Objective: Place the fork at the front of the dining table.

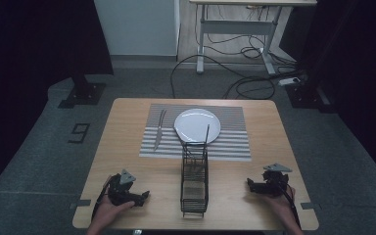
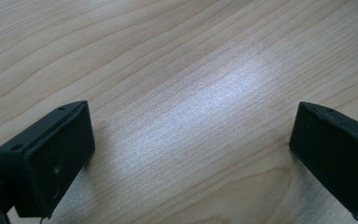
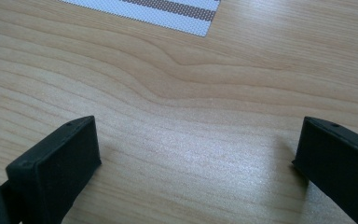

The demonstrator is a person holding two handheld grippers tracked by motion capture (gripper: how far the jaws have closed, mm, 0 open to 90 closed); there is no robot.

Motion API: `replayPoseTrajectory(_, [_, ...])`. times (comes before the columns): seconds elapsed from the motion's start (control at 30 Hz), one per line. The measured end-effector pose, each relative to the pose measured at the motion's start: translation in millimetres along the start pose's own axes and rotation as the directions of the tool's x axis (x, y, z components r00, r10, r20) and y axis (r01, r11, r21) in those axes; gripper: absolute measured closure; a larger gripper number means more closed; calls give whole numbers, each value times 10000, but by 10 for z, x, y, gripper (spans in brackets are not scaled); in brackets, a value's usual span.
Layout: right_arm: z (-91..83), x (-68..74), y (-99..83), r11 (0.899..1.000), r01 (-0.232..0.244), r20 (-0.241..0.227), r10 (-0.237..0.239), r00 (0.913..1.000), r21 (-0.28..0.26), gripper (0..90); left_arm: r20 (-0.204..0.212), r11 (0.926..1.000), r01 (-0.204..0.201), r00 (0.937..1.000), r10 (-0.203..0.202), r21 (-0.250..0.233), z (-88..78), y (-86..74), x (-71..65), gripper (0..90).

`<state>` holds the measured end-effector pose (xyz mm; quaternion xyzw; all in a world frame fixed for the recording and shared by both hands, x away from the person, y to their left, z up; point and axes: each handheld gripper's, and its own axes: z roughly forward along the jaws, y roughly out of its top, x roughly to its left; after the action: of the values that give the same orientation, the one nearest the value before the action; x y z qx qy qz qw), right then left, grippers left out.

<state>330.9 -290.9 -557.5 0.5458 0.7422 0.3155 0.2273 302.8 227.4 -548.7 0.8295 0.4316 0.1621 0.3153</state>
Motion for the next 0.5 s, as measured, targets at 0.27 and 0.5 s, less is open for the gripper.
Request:
replayPoseTrajectory(0.27, [4, 5, 11, 10000, -52, 64, 52, 10000, 28, 0, -11, 10000, 21, 10000, -21, -2, -1, -1, 0, 0])
replayPoseTrajectory(0.5, [-6, 18, 31, 9994, -203, 216, 197, 9996, 263, 0, 25, 10000, -20, 10000, 20, 1, 0, 0, 4, 0])
